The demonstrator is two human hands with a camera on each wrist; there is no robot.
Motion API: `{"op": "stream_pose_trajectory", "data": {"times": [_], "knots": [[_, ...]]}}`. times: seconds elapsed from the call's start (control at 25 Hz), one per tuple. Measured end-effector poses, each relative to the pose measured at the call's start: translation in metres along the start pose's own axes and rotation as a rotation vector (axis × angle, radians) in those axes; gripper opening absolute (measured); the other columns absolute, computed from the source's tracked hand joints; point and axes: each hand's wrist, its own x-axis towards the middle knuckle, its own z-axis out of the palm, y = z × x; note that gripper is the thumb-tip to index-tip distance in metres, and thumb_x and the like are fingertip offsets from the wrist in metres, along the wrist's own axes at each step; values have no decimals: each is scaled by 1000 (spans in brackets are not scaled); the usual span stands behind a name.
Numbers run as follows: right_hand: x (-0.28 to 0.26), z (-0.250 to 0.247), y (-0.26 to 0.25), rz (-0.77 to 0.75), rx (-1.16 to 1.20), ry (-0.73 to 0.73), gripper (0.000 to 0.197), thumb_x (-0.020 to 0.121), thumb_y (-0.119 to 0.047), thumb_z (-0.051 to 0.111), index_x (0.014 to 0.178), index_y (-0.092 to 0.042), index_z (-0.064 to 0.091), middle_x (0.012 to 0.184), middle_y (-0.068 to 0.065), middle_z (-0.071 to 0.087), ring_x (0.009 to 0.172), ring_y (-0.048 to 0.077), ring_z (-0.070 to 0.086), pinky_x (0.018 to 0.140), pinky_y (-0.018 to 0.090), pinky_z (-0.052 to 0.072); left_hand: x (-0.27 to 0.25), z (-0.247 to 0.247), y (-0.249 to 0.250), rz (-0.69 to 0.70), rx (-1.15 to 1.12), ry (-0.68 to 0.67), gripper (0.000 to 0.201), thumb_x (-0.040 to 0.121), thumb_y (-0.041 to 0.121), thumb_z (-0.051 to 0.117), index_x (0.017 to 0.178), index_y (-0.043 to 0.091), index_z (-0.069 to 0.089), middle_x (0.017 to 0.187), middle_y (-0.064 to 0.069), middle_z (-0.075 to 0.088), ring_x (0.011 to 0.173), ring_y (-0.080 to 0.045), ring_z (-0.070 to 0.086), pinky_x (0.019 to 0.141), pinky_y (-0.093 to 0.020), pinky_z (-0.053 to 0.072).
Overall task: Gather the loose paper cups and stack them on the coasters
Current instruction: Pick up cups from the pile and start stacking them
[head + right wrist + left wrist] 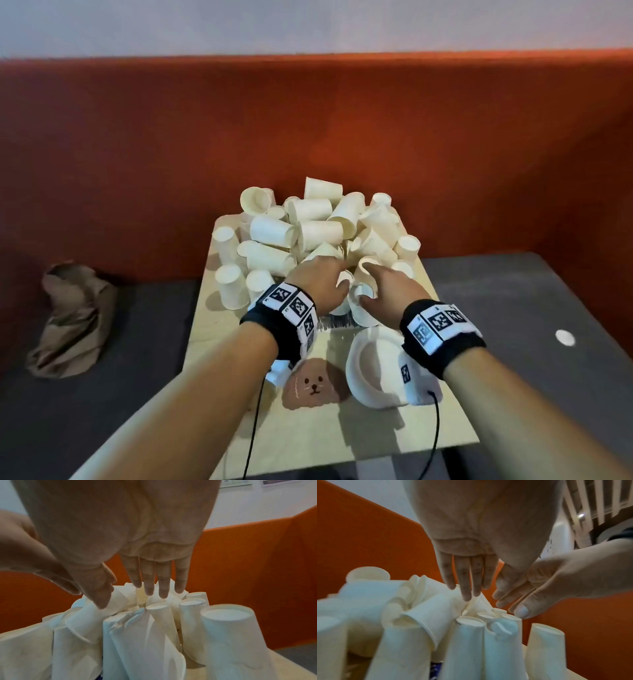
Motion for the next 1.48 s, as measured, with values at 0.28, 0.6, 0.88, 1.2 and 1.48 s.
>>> {"op": "stream_pose_trajectory", "data": {"times": [0.28, 0.6, 0.88, 1.2, 1.48], "knots": [[4, 44, 19, 12, -18, 167, 41, 79, -39, 66, 116, -31, 53, 105, -1, 69, 94, 29, 66, 70, 36, 53, 2, 60, -4, 44, 7, 107, 36, 96, 35, 45, 127, 30, 62, 118, -1, 69, 111, -23, 62, 87, -35, 51], [-19, 77, 27, -58, -30, 413, 37, 85, -37, 66, 120, -24, 60, 115, 3, 66, 108, 30, 62, 73, 35, 45, -44, 99, -6, 118, -150, 386, 38, 92, 25, 52, 128, 21, 64, 118, -2, 71, 104, -21, 66, 89, -37, 52], [-82, 69, 30, -113, 136, 596, 52, 87, -45, 65, 133, -24, 57, 135, 2, 58, 120, 27, 56, 91, 36, 45, -83, 97, 19, 146, -132, 340, 78, 88, 26, 60, 155, 25, 20, 146, 2, 48, 131, -18, 48, 107, -34, 40], [-92, 52, 61, -205, 454, 633, 56, 85, -40, 72, 137, -28, 56, 132, -9, 61, 118, 11, 59, 101, 32, 47, -42, 108, 44, 136, -487, 407, 55, 61, 47, 79, 108, 23, 65, 93, 7, 73, 85, -13, 69, 78, -39, 59], [-31, 52, 120, 62, 525, 533, 50, 90, -25, 63, 139, -23, 52, 130, -4, 61, 120, 17, 57, 107, 39, 44, 11, 110, 33, 107, -489, 404, 59, 64, 44, 81, 115, 23, 62, 107, 4, 70, 96, -18, 65, 89, -40, 55]]}}
